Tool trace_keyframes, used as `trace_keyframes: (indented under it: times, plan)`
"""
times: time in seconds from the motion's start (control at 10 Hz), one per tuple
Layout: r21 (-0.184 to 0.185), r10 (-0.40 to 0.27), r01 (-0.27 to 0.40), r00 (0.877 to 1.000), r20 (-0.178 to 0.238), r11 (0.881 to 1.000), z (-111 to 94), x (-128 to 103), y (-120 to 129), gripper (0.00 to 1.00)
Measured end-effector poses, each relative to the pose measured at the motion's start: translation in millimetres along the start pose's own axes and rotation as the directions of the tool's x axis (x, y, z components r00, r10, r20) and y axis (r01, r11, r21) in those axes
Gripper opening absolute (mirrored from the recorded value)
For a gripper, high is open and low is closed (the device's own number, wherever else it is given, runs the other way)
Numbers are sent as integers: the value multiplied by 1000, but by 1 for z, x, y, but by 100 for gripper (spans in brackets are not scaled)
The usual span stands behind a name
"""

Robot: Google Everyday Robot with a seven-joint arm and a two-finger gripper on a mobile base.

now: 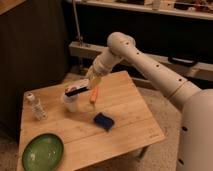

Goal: Place the eraser in the ceramic cup

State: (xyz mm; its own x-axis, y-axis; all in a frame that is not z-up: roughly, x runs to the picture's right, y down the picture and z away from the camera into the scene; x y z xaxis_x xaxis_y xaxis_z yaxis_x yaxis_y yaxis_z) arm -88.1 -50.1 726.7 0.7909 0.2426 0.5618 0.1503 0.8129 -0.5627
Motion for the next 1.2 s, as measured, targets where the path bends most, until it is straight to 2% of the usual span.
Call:
trace_keyframes:
  times: [0.4,0.7,0.9,1.2]
  plan:
    - [-23,-5,5,999,-36,1000,12,-1,-5,0]
    - [-34,-2,0,999,-48,999,20,2,-7,0]
    - [-43,0,-2,999,-52,999,27,3,-7,11]
    - [-50,4,-7,998,-60,999,36,6,-7,43]
